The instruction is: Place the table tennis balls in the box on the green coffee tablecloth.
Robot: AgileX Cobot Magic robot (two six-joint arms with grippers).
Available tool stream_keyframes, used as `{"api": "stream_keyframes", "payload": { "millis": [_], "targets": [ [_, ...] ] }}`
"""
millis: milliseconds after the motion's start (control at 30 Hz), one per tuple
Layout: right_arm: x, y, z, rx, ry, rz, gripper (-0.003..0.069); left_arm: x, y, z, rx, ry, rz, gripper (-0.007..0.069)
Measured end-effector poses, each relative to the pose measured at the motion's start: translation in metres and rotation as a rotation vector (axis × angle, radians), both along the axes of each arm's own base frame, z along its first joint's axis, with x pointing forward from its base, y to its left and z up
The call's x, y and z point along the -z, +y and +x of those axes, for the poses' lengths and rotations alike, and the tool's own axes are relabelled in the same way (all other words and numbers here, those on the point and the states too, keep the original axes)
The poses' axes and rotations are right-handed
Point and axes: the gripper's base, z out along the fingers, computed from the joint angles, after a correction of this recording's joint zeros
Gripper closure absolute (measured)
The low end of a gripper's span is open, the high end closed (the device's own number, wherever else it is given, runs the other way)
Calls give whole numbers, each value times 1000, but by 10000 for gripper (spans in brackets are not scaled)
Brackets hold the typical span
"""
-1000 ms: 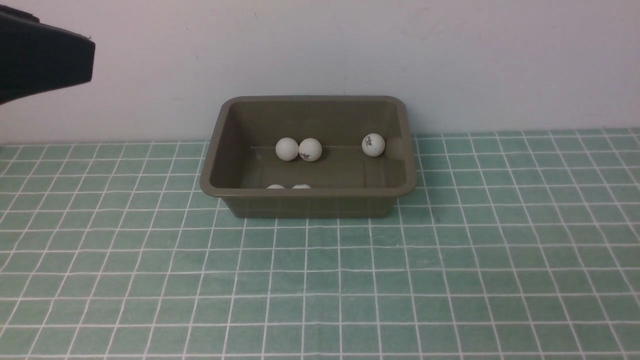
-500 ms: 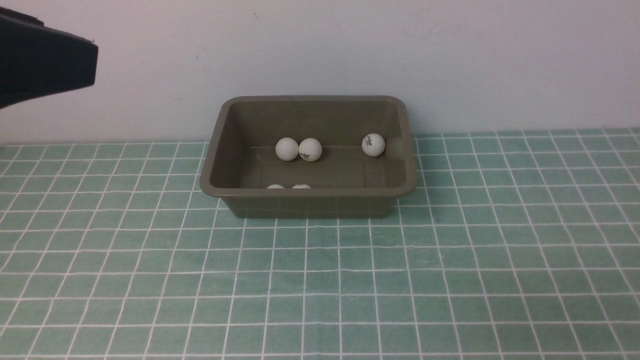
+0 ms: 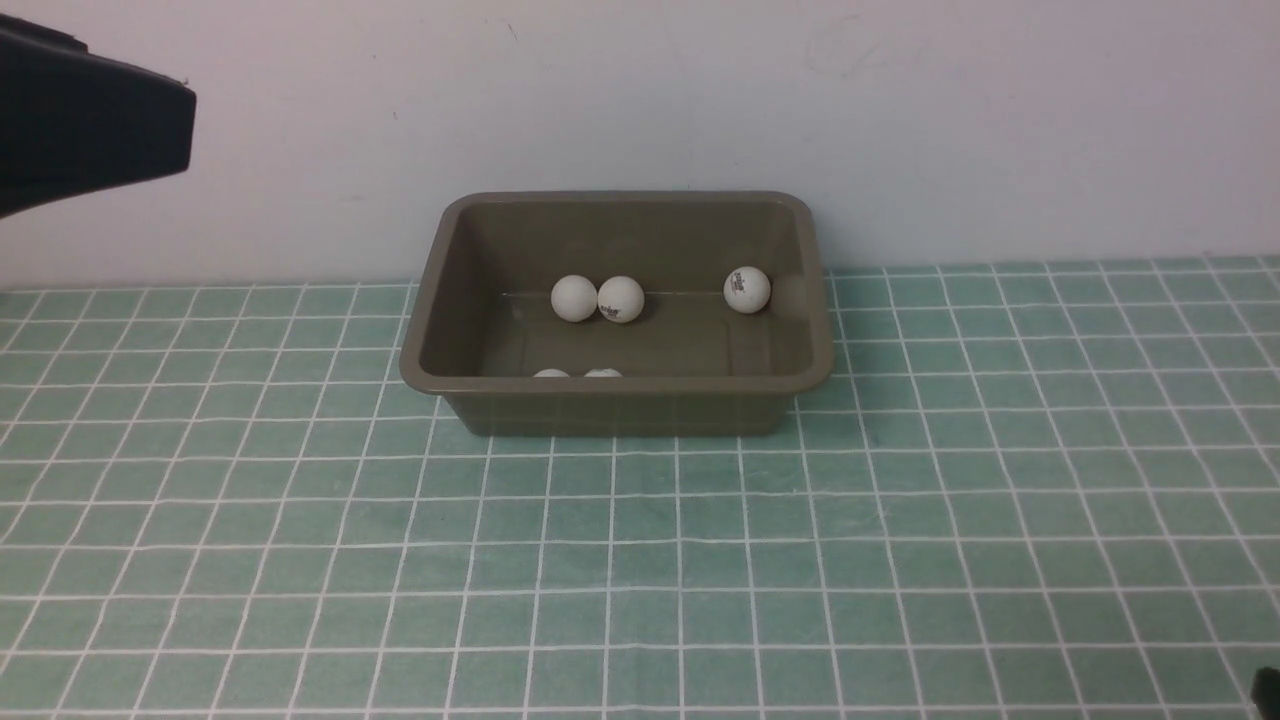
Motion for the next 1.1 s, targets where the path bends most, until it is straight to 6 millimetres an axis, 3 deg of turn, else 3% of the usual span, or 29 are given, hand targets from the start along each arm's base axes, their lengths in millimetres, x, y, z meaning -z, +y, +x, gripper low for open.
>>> {"api": "stream_keyframes", "payload": {
  "millis": [400, 667, 867, 967, 1033, 1100],
  "targets": [
    [3, 2, -1, -21, 31, 0, 198, 0, 0, 0, 9, -21, 19, 198],
    [3, 2, -1, -21, 31, 0, 198, 11, 8, 9, -15, -50, 165, 198],
    [3, 2, -1, -21, 31, 0, 198, 47, 18, 24, -102, 5, 224, 198],
    [3, 2, -1, -21, 31, 0, 198, 77, 21, 27, -146, 41, 234, 198],
    [3, 2, -1, -21, 31, 0, 198, 79, 22, 27, -157, 33, 234, 198],
    [3, 2, -1, -21, 31, 0, 198, 121, 26, 19, -228, 34, 235, 198]
  ]
}}
